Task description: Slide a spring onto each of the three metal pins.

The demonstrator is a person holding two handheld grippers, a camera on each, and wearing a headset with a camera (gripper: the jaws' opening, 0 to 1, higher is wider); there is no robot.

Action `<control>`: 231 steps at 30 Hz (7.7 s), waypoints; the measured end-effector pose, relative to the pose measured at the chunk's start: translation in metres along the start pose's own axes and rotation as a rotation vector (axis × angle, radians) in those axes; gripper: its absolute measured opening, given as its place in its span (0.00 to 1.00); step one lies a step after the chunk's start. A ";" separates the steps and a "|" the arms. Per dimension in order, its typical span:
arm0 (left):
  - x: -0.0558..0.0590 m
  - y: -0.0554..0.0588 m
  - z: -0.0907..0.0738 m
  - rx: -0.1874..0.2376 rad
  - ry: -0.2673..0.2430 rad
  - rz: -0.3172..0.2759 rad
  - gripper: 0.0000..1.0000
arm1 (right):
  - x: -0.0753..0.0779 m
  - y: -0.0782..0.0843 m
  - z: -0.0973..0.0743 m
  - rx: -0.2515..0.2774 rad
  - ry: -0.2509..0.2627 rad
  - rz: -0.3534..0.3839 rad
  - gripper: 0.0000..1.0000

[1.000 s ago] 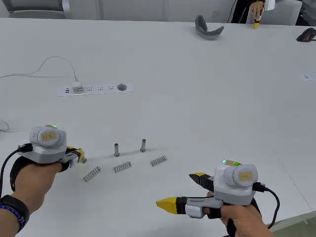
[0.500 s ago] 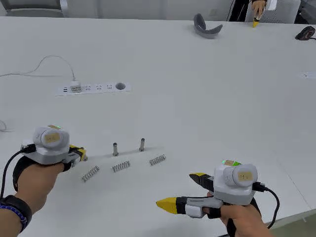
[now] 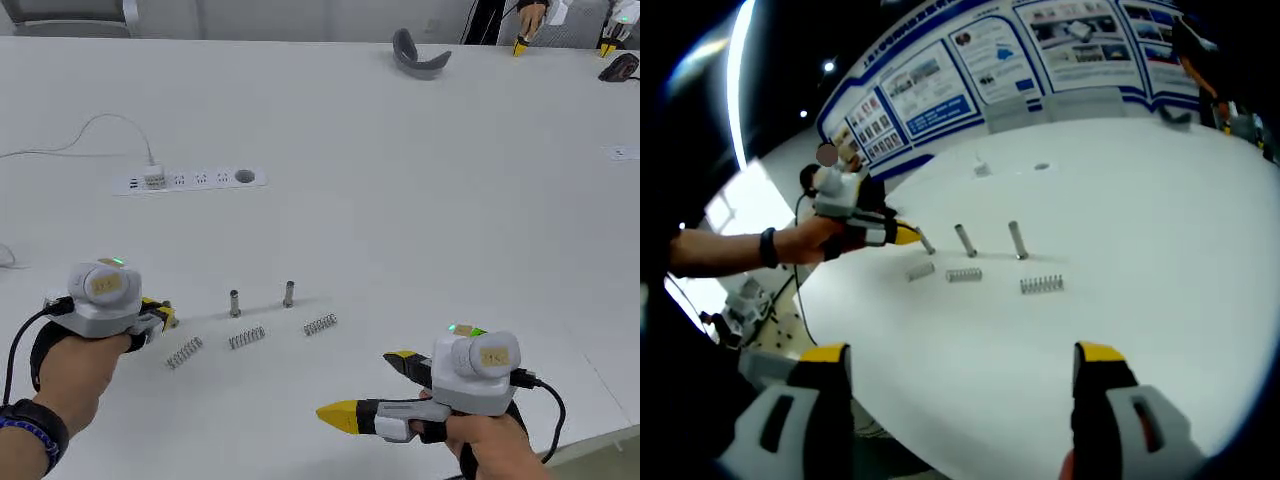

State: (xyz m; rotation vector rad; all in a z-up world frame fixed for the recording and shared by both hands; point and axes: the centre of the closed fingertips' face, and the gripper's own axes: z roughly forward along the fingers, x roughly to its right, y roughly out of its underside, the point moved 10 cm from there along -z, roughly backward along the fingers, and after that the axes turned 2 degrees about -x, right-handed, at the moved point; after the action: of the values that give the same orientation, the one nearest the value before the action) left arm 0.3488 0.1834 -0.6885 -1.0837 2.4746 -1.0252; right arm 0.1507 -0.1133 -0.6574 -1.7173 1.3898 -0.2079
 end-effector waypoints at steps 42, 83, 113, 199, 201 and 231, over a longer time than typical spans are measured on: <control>-0.004 0.083 -0.070 -0.008 -0.013 -0.235 0.47 | -0.009 0.003 0.009 -0.014 -0.029 -0.047 0.93; 0.008 0.105 -0.107 0.011 0.067 -0.165 0.86 | -0.019 -0.005 0.024 -0.052 -0.049 -0.111 0.93; 0.022 0.077 -0.077 -0.059 0.175 0.006 0.74 | -0.016 0.000 0.020 -0.077 -0.013 -0.129 0.92; 0.037 0.064 -0.023 -0.087 0.146 -0.035 0.10 | -0.008 0.013 0.013 -0.052 -0.010 -0.049 0.92; 0.037 0.066 -0.023 -0.095 0.140 -0.015 0.10 | -0.008 0.013 0.013 -0.051 -0.011 -0.049 0.92; 0.037 0.070 -0.014 -0.128 0.102 0.003 0.11 | -0.007 0.009 0.010 -0.051 -0.008 -0.058 0.92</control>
State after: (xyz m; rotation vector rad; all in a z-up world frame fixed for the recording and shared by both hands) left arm 0.2785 0.1974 -0.7254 -1.0887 2.6549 -0.9552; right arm 0.1484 -0.1017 -0.6670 -1.8002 1.3510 -0.1989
